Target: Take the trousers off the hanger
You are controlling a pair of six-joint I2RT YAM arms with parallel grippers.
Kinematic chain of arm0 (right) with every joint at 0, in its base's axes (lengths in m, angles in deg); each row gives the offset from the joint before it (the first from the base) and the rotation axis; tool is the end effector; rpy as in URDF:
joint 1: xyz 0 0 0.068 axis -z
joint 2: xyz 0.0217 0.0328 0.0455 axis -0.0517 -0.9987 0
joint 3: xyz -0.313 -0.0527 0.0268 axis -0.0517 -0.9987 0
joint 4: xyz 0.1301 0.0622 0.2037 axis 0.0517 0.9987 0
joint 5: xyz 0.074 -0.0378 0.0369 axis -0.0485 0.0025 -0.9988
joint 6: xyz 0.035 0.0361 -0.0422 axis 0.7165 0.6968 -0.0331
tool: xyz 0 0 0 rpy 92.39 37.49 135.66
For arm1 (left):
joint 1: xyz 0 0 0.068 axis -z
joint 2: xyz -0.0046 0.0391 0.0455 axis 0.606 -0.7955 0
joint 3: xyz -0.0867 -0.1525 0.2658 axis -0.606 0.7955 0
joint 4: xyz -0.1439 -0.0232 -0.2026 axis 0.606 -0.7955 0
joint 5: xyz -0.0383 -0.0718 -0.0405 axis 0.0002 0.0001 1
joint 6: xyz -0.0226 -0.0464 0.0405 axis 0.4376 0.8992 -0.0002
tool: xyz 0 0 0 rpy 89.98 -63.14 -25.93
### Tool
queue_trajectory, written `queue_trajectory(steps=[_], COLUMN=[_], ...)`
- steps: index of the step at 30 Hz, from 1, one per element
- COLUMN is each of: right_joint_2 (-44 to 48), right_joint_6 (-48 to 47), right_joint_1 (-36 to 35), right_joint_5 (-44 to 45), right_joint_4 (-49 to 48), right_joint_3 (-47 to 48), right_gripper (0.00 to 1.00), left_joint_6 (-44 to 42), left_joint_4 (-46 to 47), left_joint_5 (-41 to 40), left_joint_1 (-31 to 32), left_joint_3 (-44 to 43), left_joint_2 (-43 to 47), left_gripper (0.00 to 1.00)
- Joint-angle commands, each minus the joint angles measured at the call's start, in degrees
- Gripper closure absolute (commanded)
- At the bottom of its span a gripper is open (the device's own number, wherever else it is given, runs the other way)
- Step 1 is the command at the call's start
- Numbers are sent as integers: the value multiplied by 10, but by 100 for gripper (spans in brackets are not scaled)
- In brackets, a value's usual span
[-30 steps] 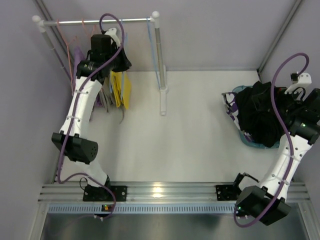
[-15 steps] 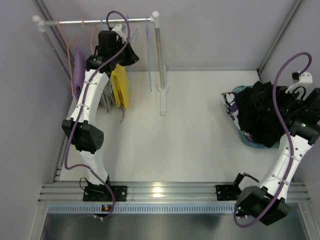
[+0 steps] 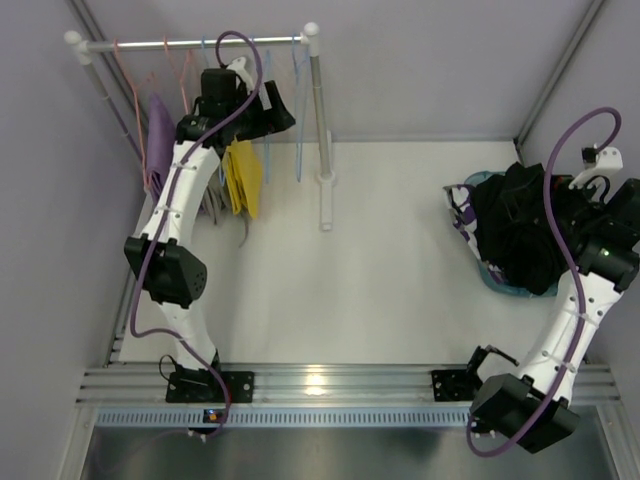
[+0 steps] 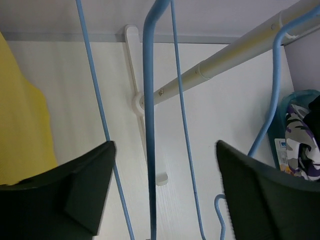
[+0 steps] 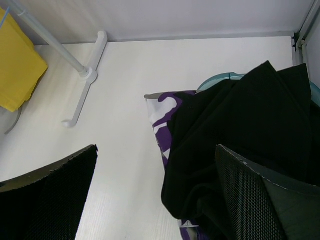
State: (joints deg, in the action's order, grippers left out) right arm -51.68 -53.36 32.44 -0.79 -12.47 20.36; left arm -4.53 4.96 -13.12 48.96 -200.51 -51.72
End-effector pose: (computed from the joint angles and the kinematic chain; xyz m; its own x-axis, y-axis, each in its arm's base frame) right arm 0.1558 -0.0637 0.4413 -0.2914 0.1652 -0.9422 -0.1892 0.9556 0.2260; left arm 0.4431 -0.1039 0.4566 -0.5541 -0.2626 -0.7900 0.2086 0.8749 -0.4371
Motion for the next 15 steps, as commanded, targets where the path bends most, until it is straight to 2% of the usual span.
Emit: queue_trajectory(steps=[1, 4, 8, 12, 15], right_joint_2=[20, 26, 30, 32, 37], right_joint_6=[-5, -6, 5, 23, 50], right_joint_1=[6, 6, 6, -6, -27], right_joint_5=[-23, -28, -37, -38, -30], right_joint_4=[-28, -24, -26, -36, -42], right_joint_3=[12, 16, 17, 13, 8], right_gripper=[0, 0, 0, 1, 1], left_joint_6=[-5, -25, -59, -93, -120], left_joint_4=[31, 15, 8, 20, 21], left_joint_5=[25, 18, 0, -8, 20], left_joint_1=[-2, -2, -2, -2, -2], left_joint_3=[-2, 5, 63, 181, 239], left_joint_2=[77, 125, 226, 328, 407], left_gripper=[3, 1, 1, 1, 1])
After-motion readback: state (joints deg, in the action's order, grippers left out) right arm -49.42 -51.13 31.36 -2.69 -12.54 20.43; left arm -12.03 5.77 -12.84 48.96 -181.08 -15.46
